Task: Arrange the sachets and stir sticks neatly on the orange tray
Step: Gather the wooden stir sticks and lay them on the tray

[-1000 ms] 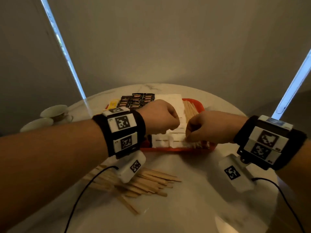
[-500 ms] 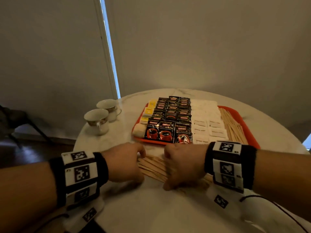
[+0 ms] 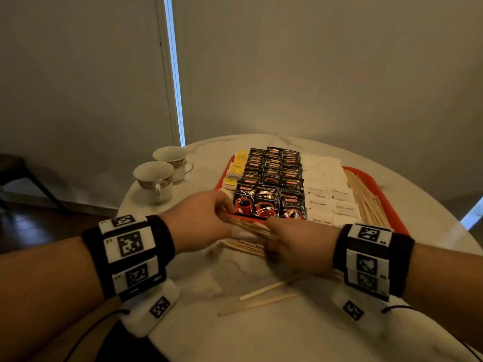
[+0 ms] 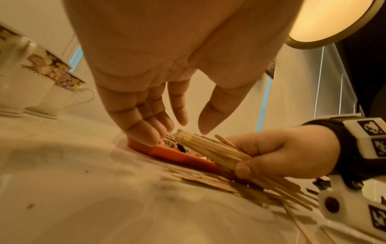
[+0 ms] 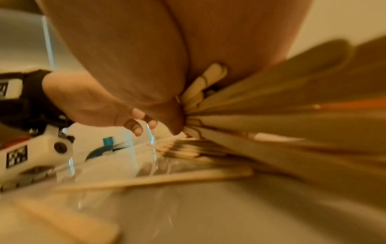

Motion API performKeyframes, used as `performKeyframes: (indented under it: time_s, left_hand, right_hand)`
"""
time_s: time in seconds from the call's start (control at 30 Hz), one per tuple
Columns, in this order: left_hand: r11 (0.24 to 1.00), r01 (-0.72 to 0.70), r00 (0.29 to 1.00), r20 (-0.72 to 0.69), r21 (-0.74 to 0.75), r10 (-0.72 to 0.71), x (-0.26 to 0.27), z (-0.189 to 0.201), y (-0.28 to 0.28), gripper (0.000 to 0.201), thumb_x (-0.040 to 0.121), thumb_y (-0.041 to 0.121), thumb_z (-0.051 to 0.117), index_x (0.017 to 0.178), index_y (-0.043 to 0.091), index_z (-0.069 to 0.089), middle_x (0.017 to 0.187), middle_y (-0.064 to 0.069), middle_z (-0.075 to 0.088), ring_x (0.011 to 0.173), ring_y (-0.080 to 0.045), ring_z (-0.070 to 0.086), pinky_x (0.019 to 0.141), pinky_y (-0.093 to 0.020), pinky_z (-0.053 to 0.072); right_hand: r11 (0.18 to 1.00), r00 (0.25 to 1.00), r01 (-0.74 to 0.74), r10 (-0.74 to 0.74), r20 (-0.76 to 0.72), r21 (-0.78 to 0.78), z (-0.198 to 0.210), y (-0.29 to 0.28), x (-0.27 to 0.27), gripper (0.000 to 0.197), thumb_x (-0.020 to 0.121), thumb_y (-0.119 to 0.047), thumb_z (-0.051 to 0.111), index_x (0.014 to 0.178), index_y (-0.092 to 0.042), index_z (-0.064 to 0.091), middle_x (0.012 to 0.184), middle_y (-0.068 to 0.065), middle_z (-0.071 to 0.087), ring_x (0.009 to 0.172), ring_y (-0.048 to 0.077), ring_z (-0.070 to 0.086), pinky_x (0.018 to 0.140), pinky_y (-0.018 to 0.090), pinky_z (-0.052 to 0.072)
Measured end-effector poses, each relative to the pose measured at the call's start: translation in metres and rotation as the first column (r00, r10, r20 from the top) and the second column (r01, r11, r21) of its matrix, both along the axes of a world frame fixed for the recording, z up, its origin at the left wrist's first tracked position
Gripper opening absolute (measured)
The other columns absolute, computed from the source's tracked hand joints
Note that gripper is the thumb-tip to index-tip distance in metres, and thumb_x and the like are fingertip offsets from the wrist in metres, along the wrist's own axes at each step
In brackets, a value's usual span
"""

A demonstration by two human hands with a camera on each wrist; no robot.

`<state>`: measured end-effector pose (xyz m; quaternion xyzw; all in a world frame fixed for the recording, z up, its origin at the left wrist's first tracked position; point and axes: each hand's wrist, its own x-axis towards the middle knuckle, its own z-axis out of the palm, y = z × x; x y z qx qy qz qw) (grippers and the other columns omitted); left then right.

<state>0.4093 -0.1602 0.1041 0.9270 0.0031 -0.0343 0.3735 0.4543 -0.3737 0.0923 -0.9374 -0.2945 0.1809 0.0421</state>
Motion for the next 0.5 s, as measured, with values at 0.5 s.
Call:
performKeyframes:
  time_s: [0.5]
  left_hand:
    - [0.89,0.157,0.918,0.395,-0.427,0.027,0.054,0.046,-0.034,0.03,0.096,0.015,0.068,0.124,0.021,0.075,0.111,0.004,0.079,0.108,-0.008,0.073,0.102,-0.037,0.056]
  right_hand:
    - [0.595,0.911,0.358,-0.052,-0.41,0.72,0.039,0.001,0.035,0.025,0.1,-0.037,0.061,0.091,-0.015,0.053,0.062,0.002,0.05,0.048,0.02,0.045,0.046,0.032,0.044]
